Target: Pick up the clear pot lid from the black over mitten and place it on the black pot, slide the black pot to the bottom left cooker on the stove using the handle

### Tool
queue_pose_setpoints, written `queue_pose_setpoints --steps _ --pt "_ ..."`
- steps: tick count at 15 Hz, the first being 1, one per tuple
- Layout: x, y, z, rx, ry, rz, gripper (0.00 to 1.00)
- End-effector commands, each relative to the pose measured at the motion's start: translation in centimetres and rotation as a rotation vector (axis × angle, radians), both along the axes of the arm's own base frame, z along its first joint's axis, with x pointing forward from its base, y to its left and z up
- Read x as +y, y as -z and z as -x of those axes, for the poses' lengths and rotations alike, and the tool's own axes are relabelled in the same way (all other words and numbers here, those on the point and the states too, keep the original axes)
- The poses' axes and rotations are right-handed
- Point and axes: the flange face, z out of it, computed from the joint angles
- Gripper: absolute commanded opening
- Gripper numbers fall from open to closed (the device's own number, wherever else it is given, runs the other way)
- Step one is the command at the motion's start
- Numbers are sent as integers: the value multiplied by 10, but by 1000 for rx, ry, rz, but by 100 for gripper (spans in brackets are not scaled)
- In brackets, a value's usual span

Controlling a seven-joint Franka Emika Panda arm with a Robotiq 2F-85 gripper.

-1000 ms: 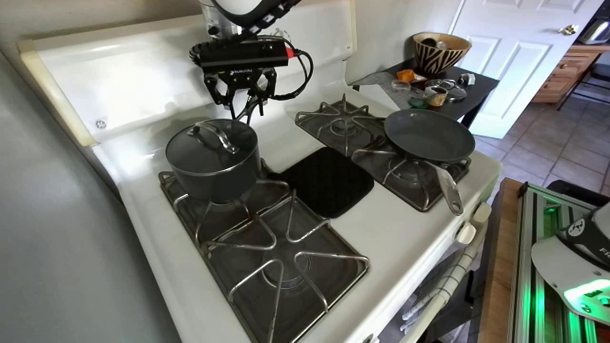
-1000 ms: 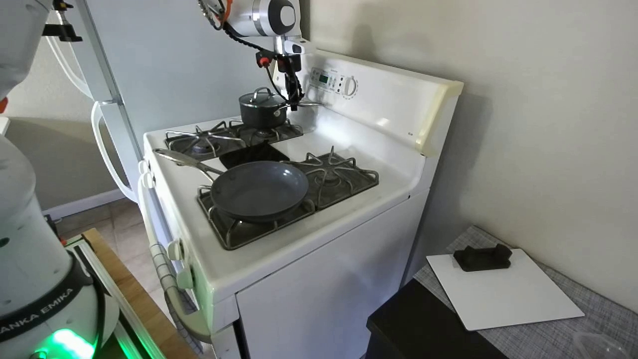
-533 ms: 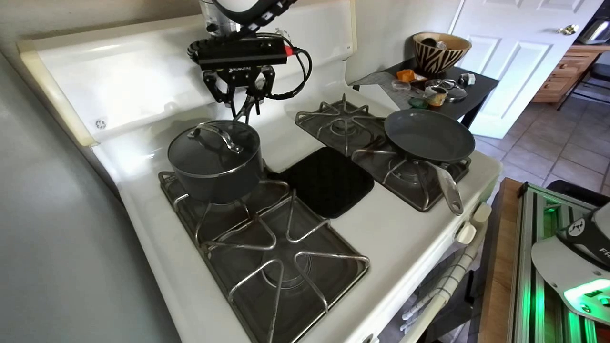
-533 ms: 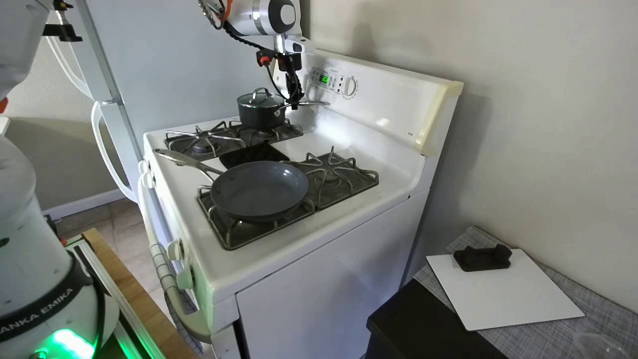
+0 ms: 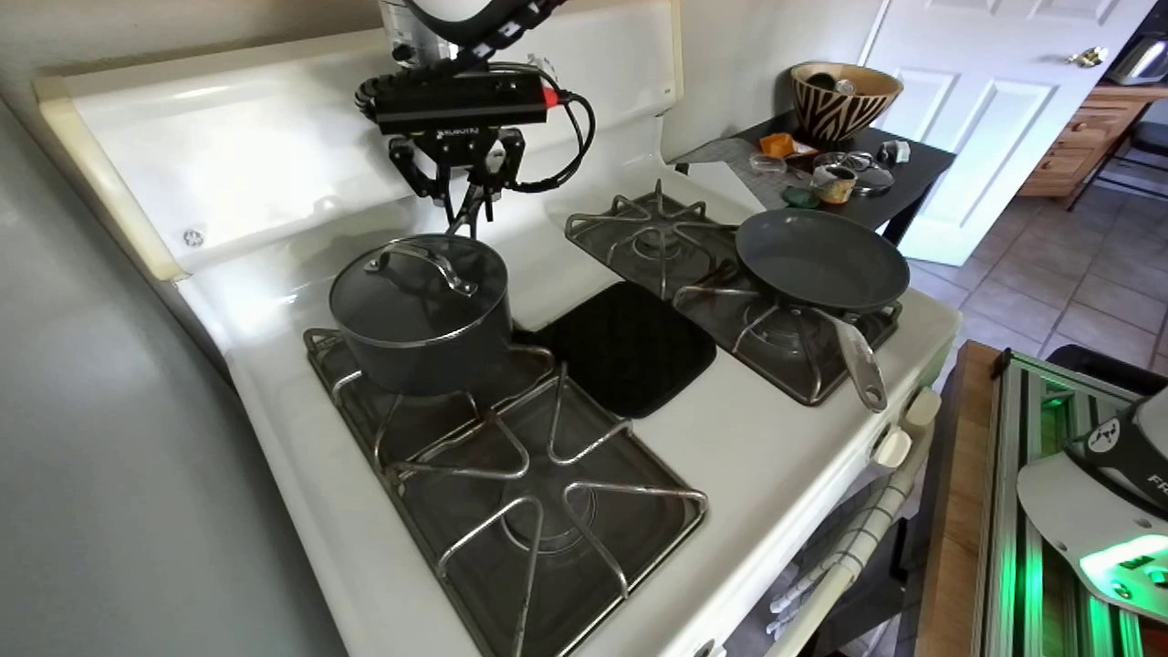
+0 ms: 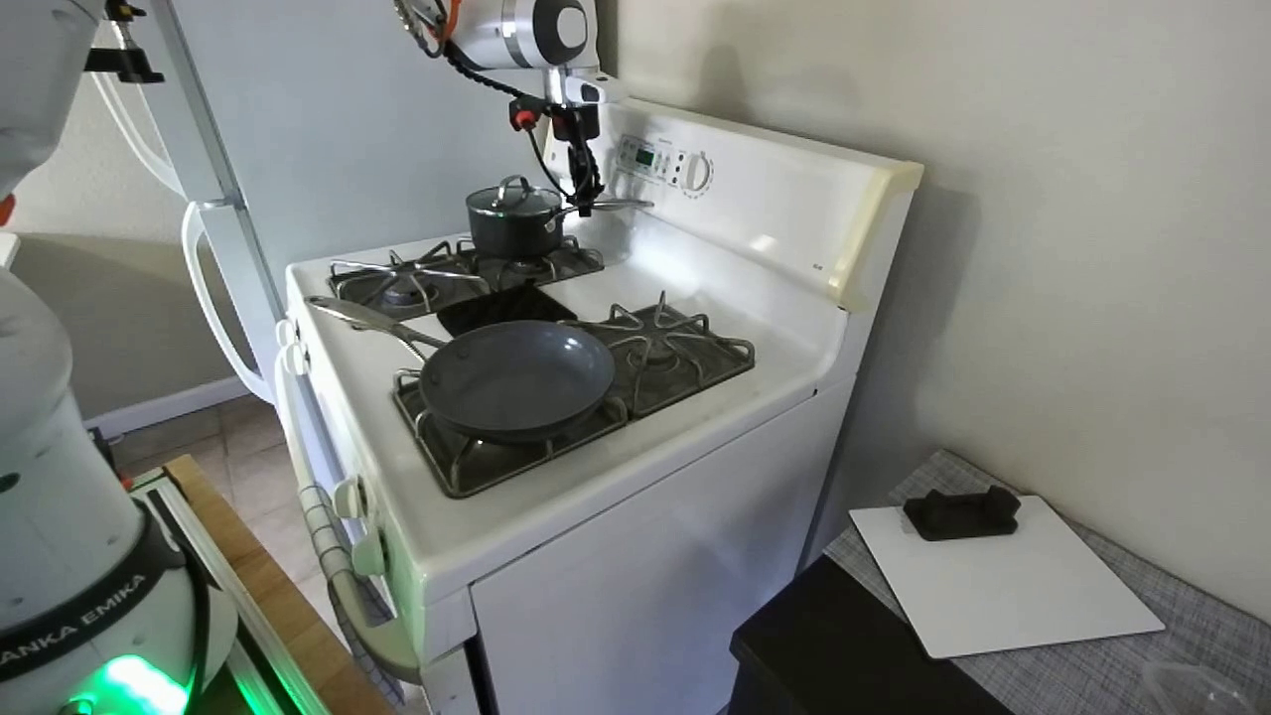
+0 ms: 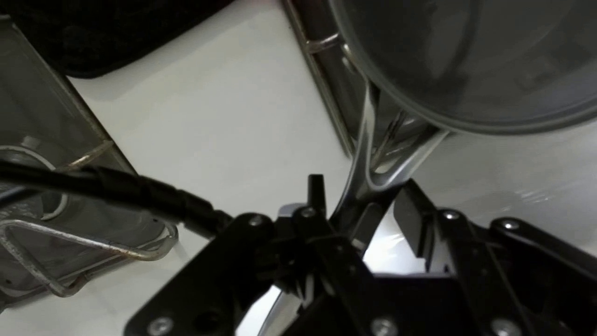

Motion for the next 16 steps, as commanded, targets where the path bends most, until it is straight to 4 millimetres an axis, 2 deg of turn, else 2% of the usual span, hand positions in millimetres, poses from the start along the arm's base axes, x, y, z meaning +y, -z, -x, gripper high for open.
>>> queue_pose_setpoints --steps 1,5,16 --pt "4 3 -1 5 4 21 10" --pt "6 2 1 15 1 16 7" --pt "11 1 15 28 -58 -2 7"
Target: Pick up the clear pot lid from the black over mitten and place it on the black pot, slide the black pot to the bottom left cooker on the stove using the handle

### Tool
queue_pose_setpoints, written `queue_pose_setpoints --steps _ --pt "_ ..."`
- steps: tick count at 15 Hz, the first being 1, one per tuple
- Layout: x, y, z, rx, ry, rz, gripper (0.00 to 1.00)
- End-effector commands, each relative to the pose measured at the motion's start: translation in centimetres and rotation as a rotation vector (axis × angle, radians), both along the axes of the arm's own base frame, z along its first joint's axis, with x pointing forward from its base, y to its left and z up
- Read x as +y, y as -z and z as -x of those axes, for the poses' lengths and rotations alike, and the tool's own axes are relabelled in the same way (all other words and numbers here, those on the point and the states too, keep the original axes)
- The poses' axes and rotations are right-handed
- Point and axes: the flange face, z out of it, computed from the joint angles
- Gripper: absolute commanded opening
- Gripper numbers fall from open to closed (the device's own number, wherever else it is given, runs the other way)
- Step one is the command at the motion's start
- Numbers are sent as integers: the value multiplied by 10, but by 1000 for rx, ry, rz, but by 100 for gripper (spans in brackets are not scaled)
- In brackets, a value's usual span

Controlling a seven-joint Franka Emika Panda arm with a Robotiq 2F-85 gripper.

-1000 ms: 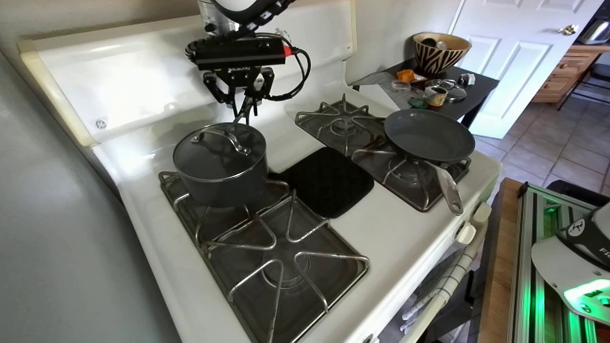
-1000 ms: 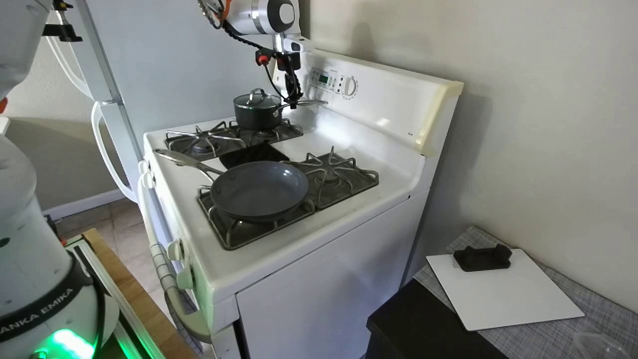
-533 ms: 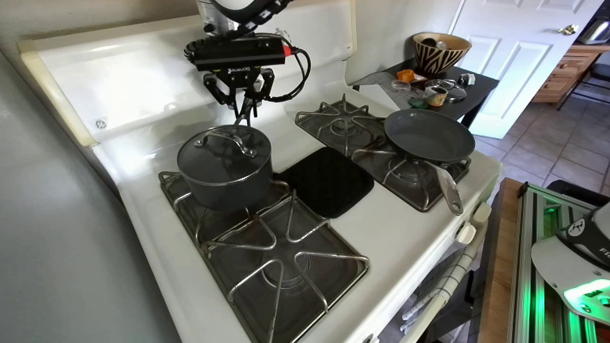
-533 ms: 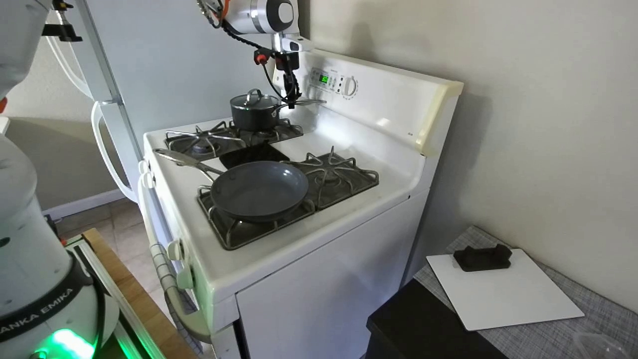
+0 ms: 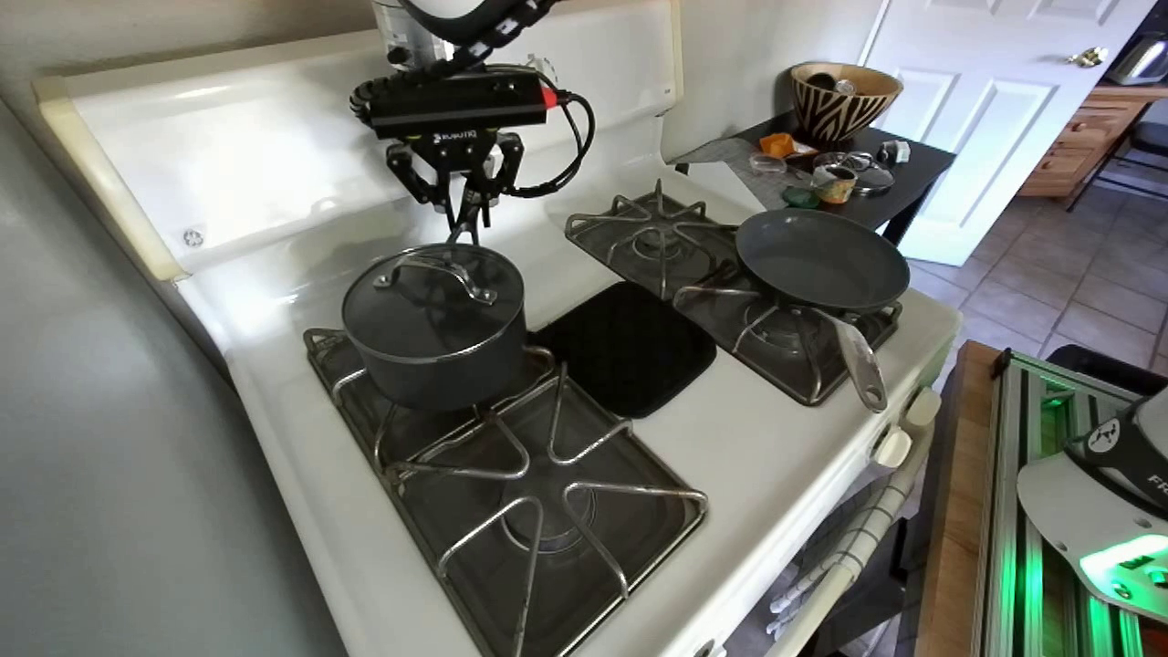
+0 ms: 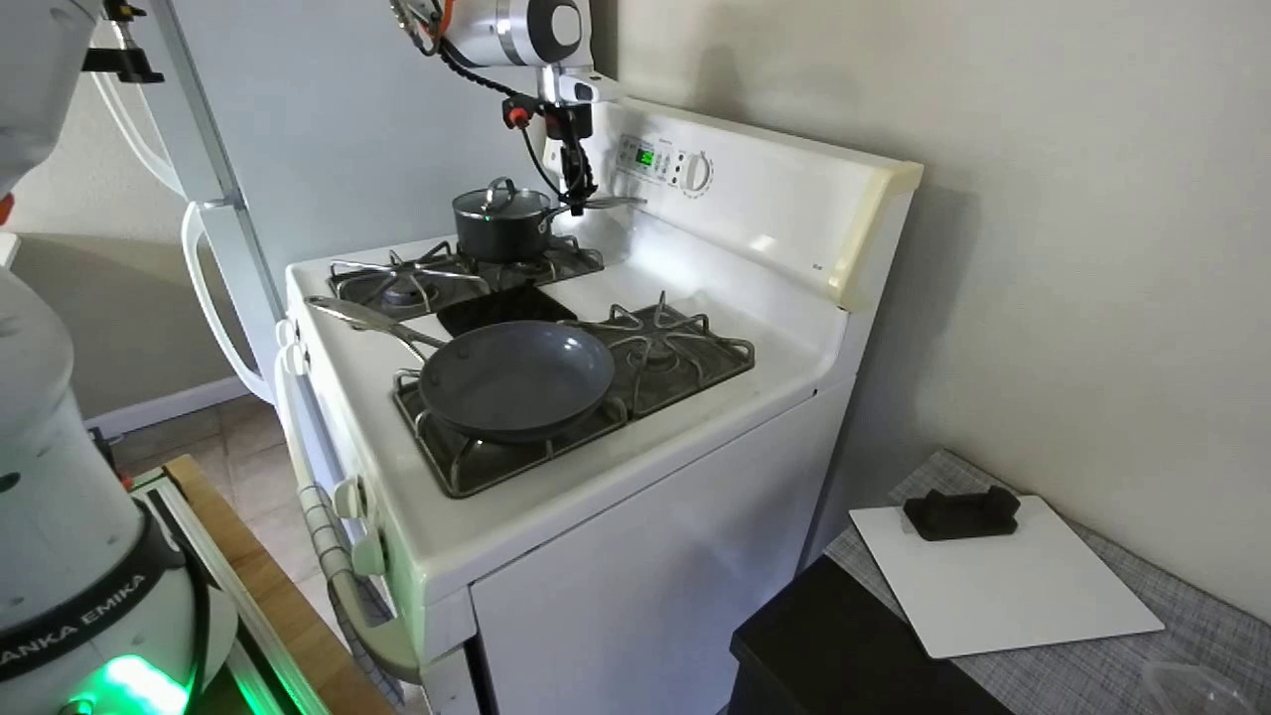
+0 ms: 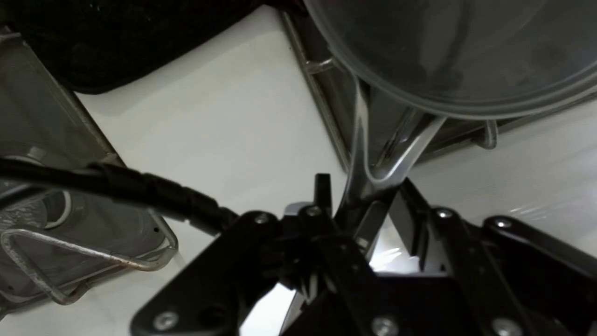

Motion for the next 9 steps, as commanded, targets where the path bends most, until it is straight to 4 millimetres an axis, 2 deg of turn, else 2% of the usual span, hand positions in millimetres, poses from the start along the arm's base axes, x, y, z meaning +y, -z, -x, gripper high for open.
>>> queue_pose_setpoints --steps 1,9 --pt "1 2 11 11 -49 -1 7" --pt "3 2 30 11 -123 -28 7"
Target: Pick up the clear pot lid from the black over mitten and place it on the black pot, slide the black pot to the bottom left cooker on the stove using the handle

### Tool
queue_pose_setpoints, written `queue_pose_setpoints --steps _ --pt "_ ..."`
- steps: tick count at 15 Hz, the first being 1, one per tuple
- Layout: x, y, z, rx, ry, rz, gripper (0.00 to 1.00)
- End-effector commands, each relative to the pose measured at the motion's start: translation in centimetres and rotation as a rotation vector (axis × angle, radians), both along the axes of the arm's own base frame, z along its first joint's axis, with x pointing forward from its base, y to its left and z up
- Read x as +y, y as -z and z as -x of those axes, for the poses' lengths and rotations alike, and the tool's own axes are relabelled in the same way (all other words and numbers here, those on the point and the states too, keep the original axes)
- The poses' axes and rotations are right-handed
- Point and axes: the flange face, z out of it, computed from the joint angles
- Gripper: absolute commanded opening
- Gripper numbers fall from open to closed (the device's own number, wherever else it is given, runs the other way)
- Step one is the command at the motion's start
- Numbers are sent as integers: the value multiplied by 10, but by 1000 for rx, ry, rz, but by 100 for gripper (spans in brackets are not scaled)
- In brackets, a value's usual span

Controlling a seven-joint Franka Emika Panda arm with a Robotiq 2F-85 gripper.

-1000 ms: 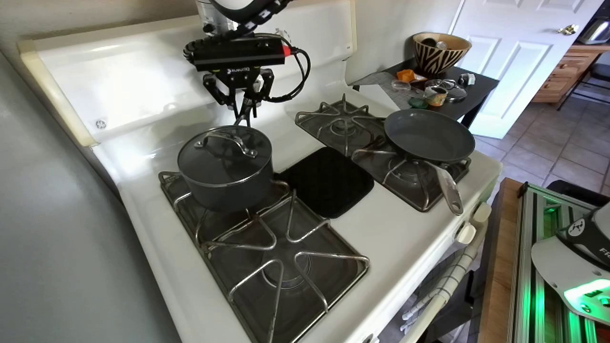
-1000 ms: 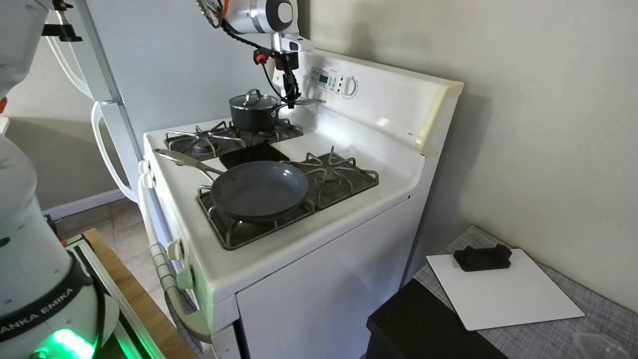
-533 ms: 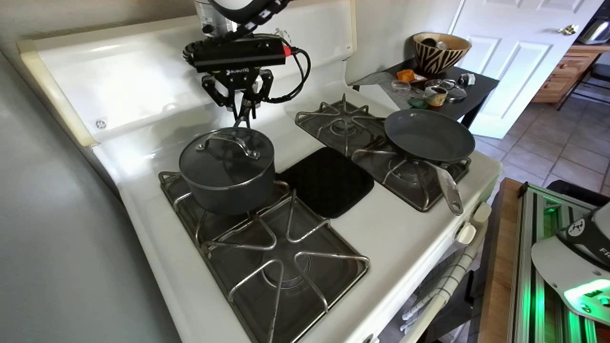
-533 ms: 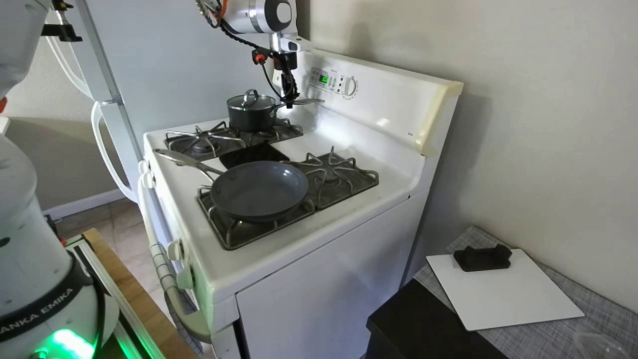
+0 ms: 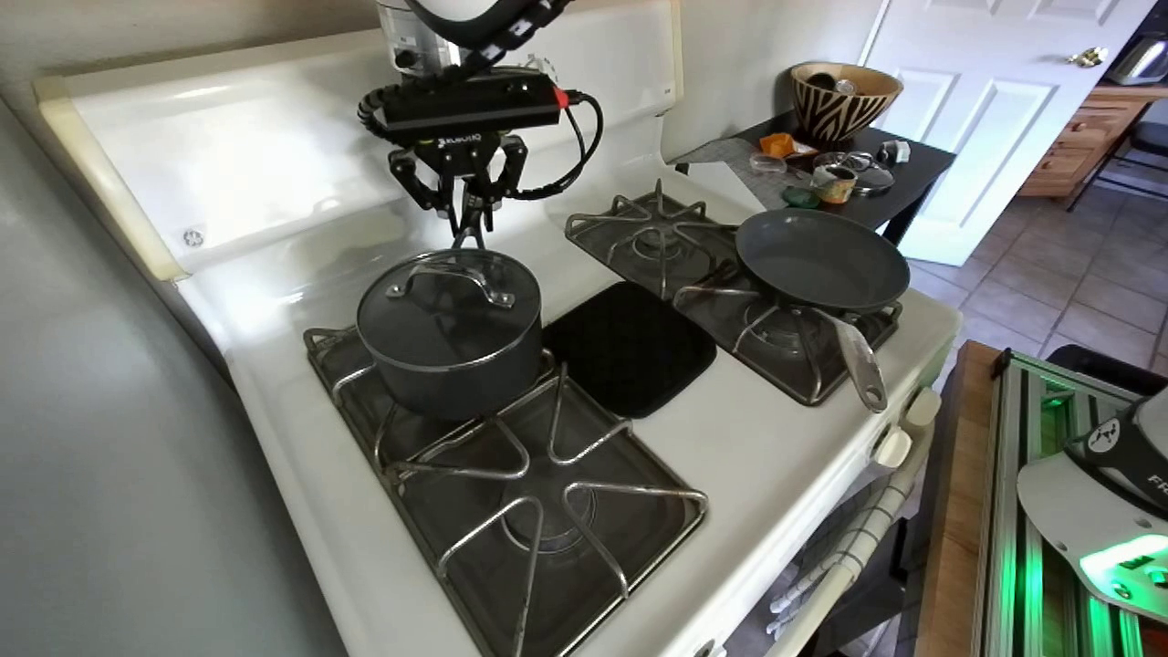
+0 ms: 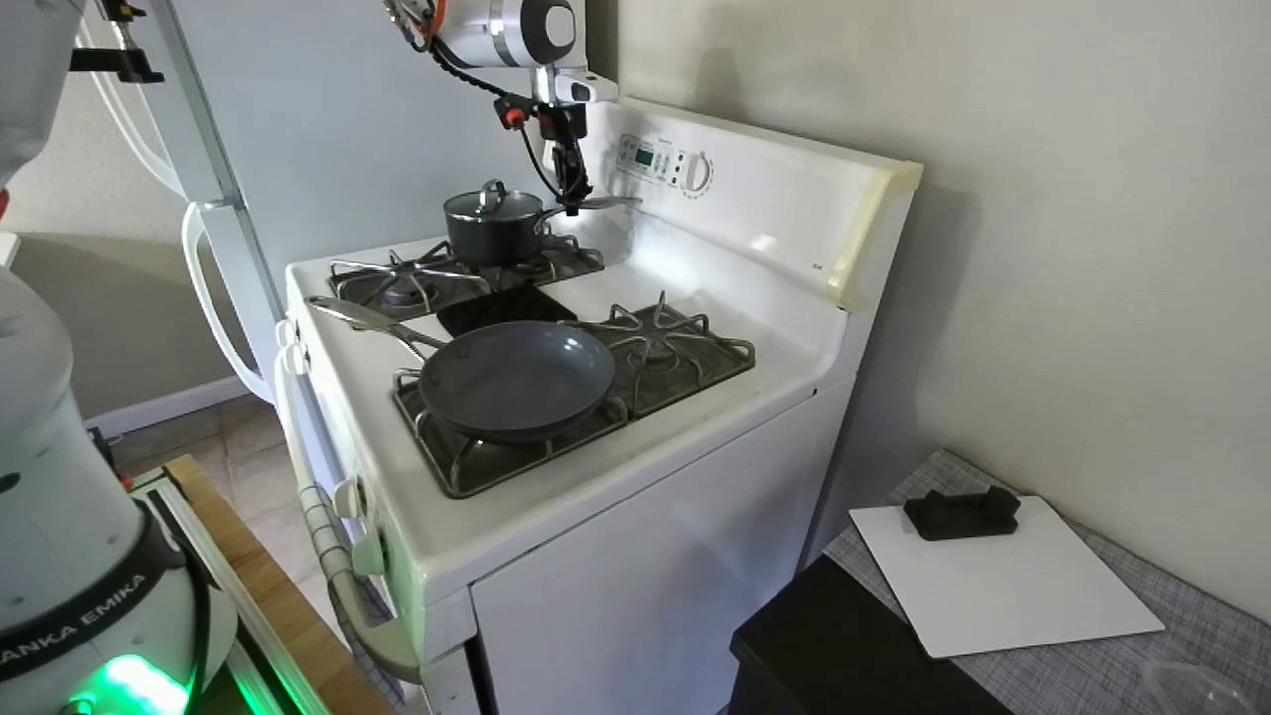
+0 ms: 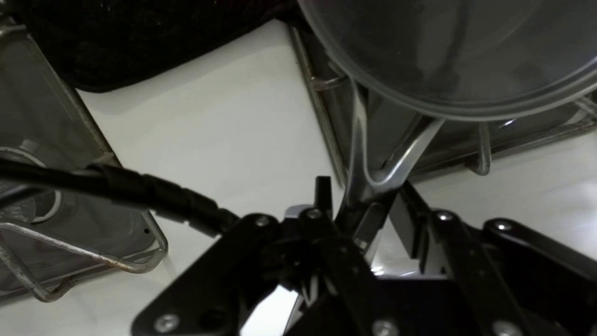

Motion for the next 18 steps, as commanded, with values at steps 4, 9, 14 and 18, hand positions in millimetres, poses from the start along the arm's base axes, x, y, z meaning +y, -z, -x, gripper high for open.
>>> queue_pose_setpoints --steps 4,9,14,18 --pt "3 3 33 0 -70 -39 7" --pt "11 6 48 -3 -101 -45 7" --pt "16 7 63 4 -134 -54 7" --pt "18 2 49 -1 -118 -32 30"
